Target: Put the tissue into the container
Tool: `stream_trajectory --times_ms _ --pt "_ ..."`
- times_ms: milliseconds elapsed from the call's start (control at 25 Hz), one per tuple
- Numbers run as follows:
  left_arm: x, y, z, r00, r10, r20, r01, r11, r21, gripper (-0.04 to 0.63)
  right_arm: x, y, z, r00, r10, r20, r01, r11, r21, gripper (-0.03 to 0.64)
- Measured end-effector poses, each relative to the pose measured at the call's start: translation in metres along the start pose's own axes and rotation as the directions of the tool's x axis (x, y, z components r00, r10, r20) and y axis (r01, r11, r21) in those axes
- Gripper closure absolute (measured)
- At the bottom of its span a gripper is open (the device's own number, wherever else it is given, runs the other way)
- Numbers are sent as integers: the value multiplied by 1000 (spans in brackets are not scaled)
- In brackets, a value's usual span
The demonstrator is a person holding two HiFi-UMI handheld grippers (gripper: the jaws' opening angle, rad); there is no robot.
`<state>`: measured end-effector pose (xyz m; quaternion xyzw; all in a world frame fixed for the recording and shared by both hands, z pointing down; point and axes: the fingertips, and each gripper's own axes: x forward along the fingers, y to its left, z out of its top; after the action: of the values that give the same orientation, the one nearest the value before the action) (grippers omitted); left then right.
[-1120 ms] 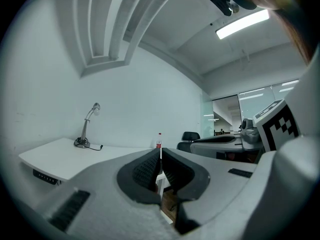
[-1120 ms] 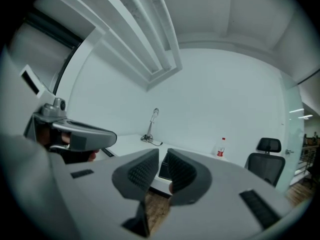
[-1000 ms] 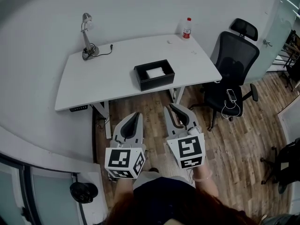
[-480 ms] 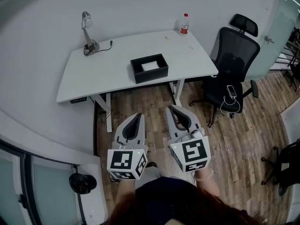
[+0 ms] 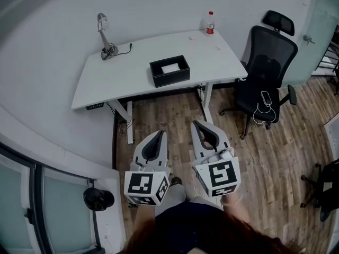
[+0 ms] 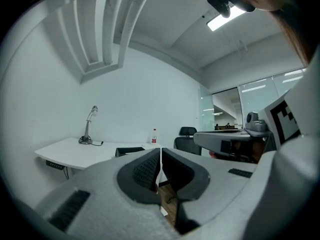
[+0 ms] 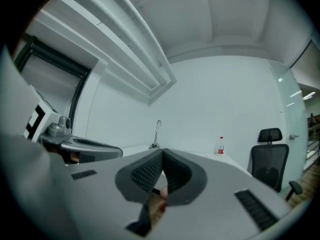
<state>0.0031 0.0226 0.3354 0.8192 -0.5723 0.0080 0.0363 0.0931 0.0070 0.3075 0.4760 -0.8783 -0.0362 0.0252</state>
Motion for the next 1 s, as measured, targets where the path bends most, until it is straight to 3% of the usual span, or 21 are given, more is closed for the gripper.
stream_trajectory --times_ms 680,1000 --pt "-36 -44 -8 1000 -21 -14 21 1000 8 563 -50 11 0 1000 -1 21 0 1000 2 597" --pt "-43 -41 -8 1000 -17 -16 18 1000 16 563 -49 11 5 999 -9 49 8 1000 21 597"
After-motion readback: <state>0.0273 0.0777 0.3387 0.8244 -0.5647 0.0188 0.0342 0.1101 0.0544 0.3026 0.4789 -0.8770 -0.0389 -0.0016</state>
